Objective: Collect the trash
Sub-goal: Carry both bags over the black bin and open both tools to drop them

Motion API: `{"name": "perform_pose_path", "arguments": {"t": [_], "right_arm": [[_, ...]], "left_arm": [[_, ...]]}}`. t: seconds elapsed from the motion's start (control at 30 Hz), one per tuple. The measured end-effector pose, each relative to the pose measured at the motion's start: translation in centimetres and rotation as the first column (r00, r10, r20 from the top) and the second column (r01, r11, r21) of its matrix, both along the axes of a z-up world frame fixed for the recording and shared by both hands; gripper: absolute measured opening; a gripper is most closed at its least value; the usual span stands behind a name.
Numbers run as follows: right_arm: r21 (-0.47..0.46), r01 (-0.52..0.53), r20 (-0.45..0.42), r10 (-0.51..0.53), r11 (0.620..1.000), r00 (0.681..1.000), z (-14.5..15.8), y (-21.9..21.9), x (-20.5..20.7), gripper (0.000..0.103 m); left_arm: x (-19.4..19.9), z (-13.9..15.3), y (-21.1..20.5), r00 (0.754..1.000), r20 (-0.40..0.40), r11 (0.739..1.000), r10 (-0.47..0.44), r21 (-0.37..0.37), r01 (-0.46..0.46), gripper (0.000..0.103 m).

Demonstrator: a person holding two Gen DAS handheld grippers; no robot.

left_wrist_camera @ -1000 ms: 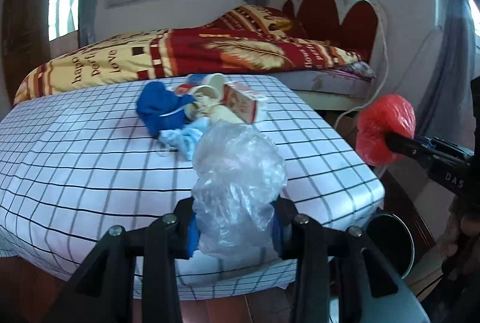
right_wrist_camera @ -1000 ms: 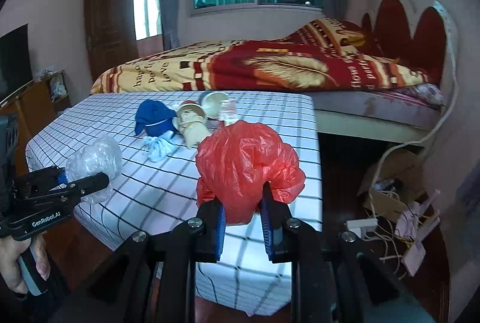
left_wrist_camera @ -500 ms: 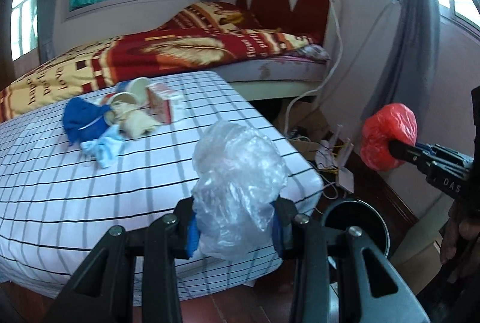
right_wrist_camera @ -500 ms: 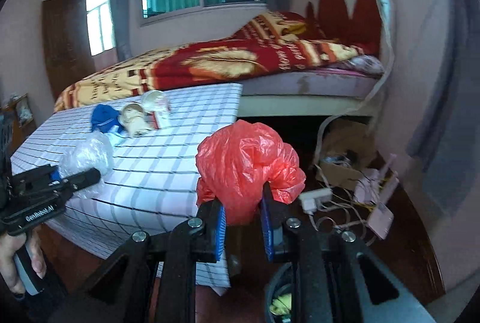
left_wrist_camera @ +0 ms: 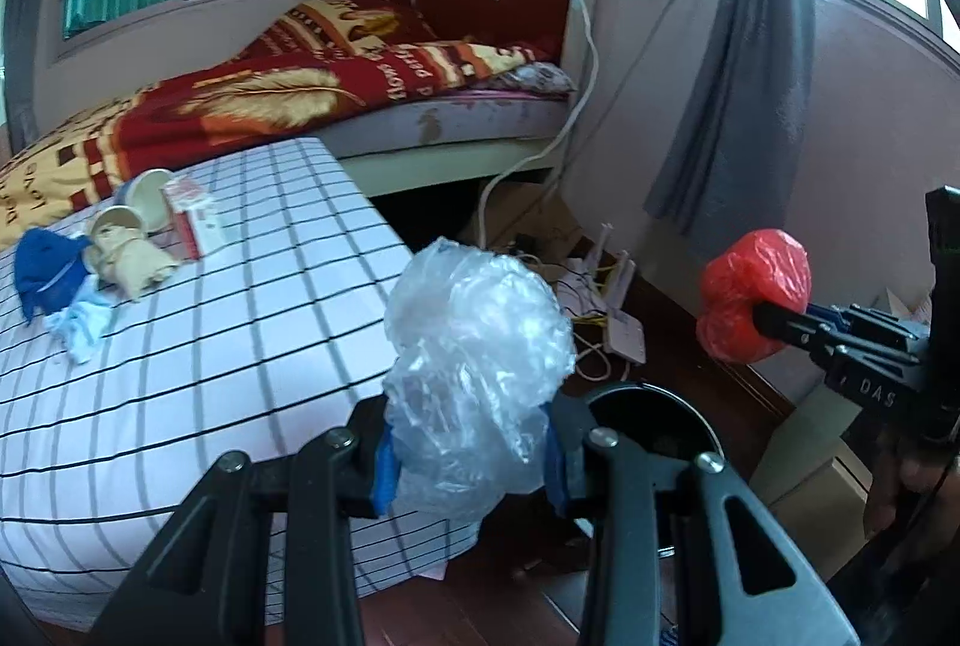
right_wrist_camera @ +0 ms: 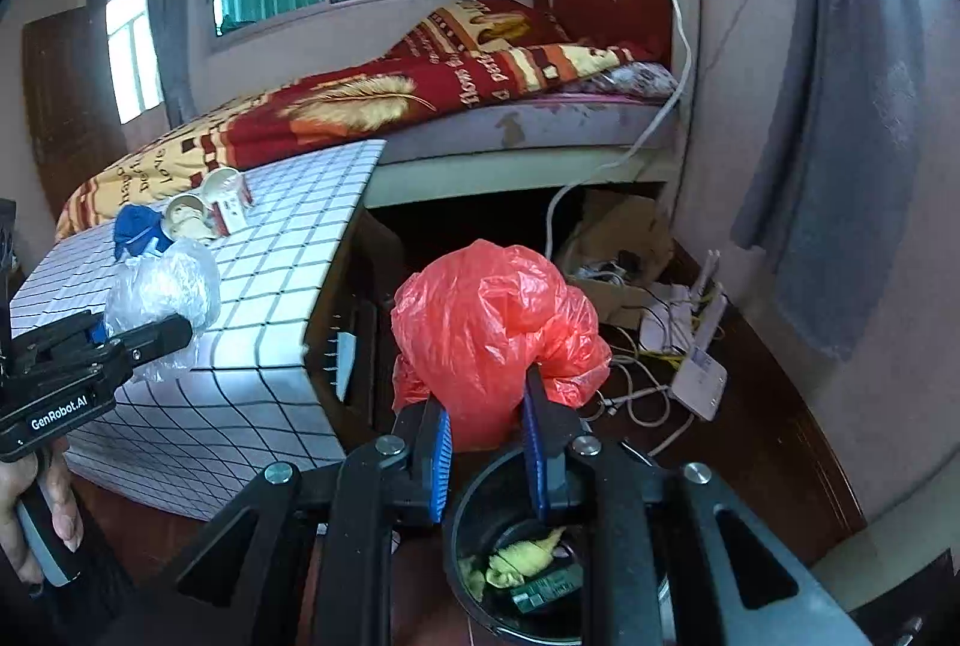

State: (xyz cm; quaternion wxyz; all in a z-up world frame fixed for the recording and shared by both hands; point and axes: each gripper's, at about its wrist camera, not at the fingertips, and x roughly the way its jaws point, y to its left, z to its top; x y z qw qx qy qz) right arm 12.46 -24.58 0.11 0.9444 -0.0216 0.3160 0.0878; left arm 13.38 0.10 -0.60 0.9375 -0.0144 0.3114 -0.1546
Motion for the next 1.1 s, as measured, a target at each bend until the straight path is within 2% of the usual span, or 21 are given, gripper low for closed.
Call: {"name": "perform_pose_path", "arguments": {"t": [0.33, 0.6, 0.87, 1.1], "right_arm": [[-0.011, 0.082, -0.057, -0.083, 0.997, 0.995, -2.1, -4.5, -1.2, 0.022], [-0.006, 0.123, -0.117, -0.123, 0.992, 0.986, -4.1, -7.9, -1.9, 0.022], [-0.004, 0.121, -0.202, -0.119, 0.993, 0.972, -7.6, -9.4, -2.0, 0.022], [0.011, 0.094, -0.273, -0.088, 0.995, 0.958, -10.9, -10.3, -1.6, 0.023]], "left_arm": [[0.1, -1.2, -5.6, 0.991, -0.033, 0.991, -0.132, -0.005, 0.132, 0.039], [0.1, -3.4, -10.3, 0.965, -0.102, 0.969, -0.243, 0.005, 0.245, 0.039], [0.3, -5.6, -13.1, 0.944, -0.158, 0.955, -0.291, 0.008, 0.296, 0.039], [1.3, -8.2, -14.1, 0.922, -0.232, 0.950, -0.309, -0.032, 0.310, 0.040]]}}
